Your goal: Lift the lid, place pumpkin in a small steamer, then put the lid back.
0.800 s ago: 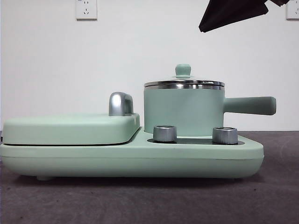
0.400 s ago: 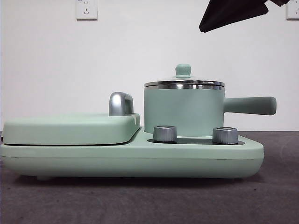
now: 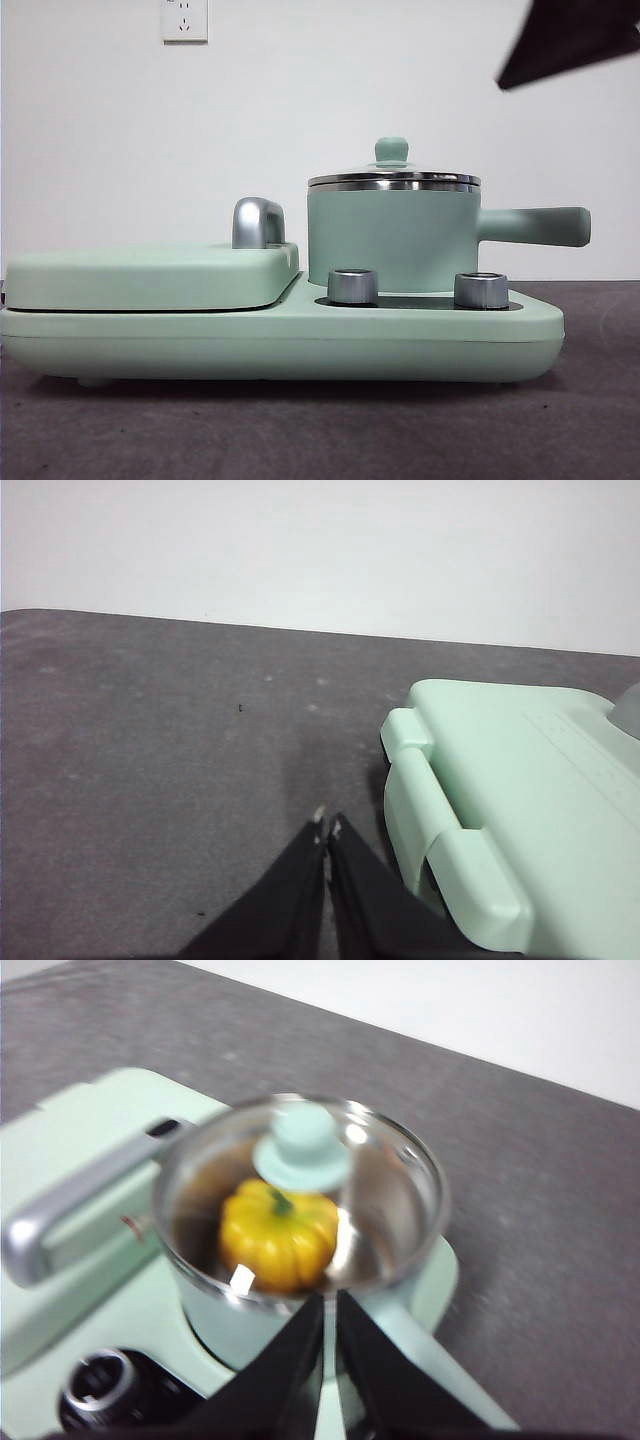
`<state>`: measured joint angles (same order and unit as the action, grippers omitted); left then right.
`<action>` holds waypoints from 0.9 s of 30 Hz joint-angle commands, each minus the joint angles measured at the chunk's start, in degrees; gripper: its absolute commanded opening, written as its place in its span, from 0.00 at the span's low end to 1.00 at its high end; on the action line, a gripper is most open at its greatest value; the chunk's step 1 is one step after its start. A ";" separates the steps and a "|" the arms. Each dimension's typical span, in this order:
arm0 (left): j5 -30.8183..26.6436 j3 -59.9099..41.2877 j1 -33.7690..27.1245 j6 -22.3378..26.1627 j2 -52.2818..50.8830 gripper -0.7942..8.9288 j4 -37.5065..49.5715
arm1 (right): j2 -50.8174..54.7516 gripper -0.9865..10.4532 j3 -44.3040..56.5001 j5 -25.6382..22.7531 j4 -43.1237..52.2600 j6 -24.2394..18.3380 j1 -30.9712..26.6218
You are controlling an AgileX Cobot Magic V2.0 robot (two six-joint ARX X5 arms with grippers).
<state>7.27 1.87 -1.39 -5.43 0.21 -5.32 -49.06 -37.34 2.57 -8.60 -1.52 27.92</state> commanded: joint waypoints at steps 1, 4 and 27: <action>0.02 -1.14 -0.11 -0.13 -0.02 0.09 0.63 | 4.13 0.10 4.28 0.44 3.91 -0.72 -3.28; 0.02 -1.14 -0.09 -0.13 -0.02 0.09 0.63 | 10.38 0.10 9.62 0.44 6.10 -0.50 -7.32; 0.02 -1.14 -0.09 -0.13 -0.02 0.09 0.63 | 42.49 0.10 30.49 0.24 4.28 -2.36 -26.34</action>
<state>7.25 1.87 -1.39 -5.43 0.21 -5.32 -6.98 -7.22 2.87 -4.82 -3.25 1.67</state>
